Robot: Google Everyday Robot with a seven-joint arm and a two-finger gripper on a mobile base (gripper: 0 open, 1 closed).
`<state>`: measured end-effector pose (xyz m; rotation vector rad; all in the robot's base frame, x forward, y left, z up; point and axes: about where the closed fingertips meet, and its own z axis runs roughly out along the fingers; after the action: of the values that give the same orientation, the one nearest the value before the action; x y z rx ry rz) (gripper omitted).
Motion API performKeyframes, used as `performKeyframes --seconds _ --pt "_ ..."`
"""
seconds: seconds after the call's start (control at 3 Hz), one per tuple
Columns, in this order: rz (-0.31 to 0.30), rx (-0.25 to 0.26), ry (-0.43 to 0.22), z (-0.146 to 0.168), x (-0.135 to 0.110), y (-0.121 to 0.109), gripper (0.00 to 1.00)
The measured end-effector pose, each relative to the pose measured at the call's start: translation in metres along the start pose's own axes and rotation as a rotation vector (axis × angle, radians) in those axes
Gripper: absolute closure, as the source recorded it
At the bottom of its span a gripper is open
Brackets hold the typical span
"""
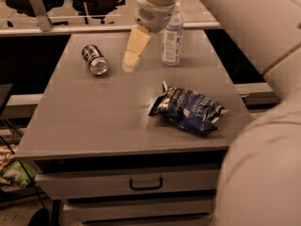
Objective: Place pepsi can upright
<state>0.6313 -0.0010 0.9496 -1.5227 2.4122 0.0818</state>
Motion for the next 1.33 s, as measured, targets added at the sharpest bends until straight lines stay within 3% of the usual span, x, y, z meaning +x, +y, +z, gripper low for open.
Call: performKeyframes --seconds 0.67,1.0,1.33 --pt "0.044 0.009 0.062 0.045 -0.053 -0.016 0.00" --pt "0.107 -0.003 0.080 0.087 -0.096 -0.036 0.00" --pt "0.112 0.014 0.041 0.091 -0.108 -0.044 0.00"
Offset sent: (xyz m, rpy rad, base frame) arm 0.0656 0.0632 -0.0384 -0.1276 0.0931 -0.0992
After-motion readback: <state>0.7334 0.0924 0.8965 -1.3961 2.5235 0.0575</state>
